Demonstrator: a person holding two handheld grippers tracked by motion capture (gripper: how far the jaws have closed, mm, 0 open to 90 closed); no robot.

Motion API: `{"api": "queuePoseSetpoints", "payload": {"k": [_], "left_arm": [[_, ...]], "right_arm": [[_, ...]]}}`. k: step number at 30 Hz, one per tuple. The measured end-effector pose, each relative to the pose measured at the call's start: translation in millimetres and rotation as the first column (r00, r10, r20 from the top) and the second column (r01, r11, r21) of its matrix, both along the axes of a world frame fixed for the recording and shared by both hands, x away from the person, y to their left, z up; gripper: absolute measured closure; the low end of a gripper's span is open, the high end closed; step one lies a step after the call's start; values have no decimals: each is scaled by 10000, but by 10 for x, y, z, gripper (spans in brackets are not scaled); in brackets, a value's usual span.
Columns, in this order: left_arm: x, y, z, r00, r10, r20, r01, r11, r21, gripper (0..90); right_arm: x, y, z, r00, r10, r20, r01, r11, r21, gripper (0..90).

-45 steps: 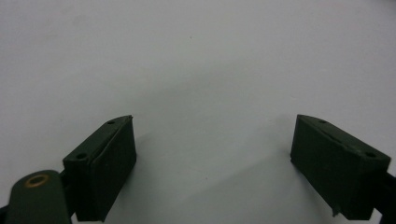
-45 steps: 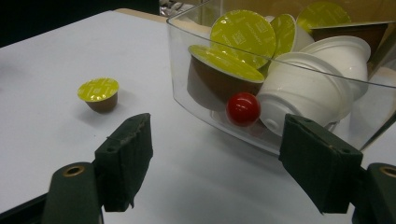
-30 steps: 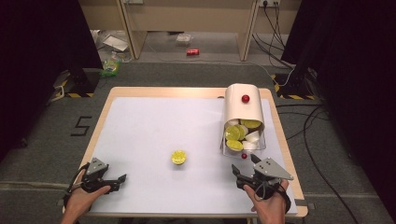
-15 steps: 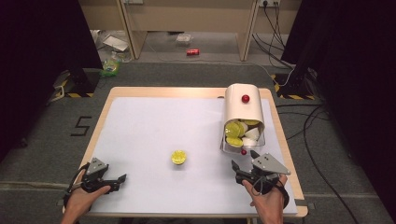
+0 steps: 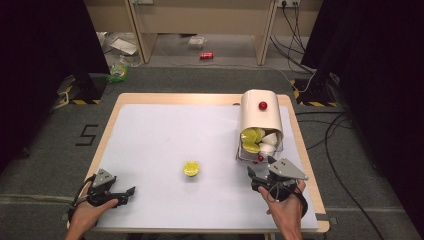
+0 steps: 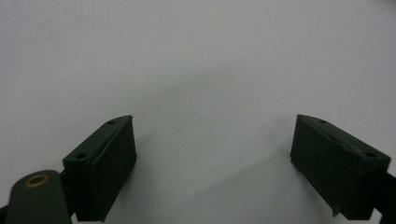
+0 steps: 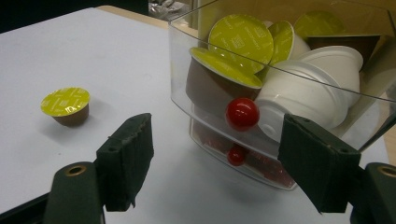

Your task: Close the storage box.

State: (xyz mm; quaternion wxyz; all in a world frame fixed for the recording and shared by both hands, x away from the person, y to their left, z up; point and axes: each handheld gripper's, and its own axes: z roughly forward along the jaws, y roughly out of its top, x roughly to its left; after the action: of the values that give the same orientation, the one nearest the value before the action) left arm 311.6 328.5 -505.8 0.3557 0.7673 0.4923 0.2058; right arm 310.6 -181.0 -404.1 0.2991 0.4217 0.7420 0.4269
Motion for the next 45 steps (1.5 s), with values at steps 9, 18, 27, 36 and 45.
{"api": "queuePoseSetpoints", "payload": {"k": [9, 18, 27, 36, 45], "left_arm": [[0, 0, 0, 10000, -1, 0, 1, 10000, -1, 132], [0, 0, 0, 10000, 0, 4, 0, 10000, 1, 131], [0, 0, 0, 10000, -2, 2, 2, 10000, 4, 131], [-1, -1, 0, 10000, -2, 7, 2, 10000, 7, 131], [-1, -1, 0, 10000, -2, 6, 2, 10000, 11, 132]], "right_arm": [[61, 11, 1, 10000, -85, 15, 85, 9999, -96, 267], [114, 14, 1, 9999, -104, 26, 104, 9999, -59, 267], [178, 40, 18, 10000, -91, 34, 91, 10000, -30, 267], [228, 75, 25, 10000, -68, 55, 68, 9999, -108, 267], [286, 77, 25, 9999, -123, 60, 123, 9999, -96, 271]]}}
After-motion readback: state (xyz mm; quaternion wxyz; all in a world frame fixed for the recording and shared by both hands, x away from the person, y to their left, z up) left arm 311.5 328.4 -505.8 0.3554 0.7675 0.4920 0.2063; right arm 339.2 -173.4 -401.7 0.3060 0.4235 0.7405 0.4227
